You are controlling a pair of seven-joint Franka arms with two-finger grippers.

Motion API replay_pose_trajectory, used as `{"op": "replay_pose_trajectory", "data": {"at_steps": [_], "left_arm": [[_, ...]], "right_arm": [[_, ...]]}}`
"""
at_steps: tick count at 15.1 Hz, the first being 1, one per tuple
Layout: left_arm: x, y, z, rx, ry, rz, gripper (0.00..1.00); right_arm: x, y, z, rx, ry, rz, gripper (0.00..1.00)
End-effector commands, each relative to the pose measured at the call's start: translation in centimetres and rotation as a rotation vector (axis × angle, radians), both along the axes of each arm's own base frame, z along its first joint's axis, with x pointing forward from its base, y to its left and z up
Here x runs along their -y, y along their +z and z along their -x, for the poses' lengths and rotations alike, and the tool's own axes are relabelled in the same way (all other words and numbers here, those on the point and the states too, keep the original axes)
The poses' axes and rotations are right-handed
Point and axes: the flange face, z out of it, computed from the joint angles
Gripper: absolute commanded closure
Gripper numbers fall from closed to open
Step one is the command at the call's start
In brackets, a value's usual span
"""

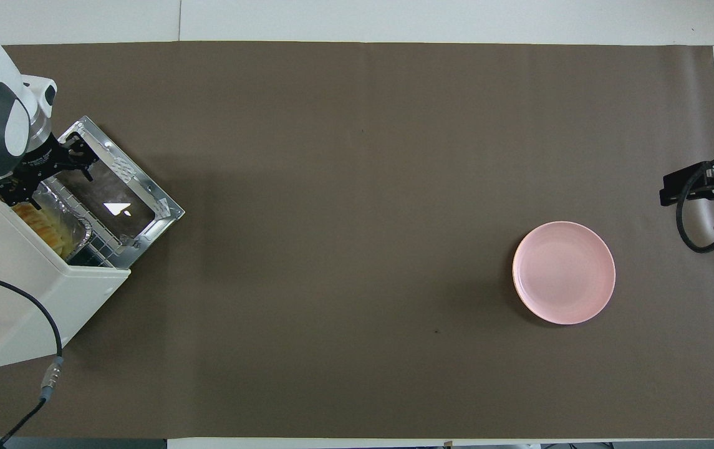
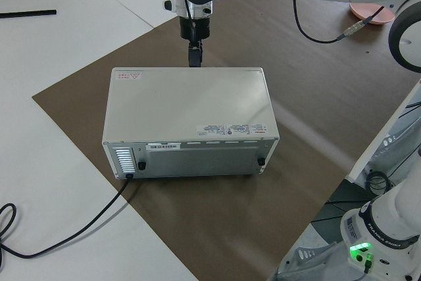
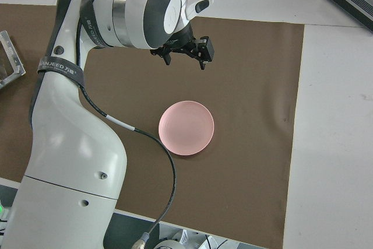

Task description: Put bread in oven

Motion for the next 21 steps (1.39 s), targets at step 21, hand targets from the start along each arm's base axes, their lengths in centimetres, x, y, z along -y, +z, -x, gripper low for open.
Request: {"op": "replay_pose_trajectory", "data": {"at_steps": [21], "left_arm": [[-0.9, 21.7, 10.8, 0.016, -0.740, 0.314, 0.00]], "right_arm": [[0.0, 0.4, 0.4, -0.007, 0.016, -0.018, 0.00]]}}
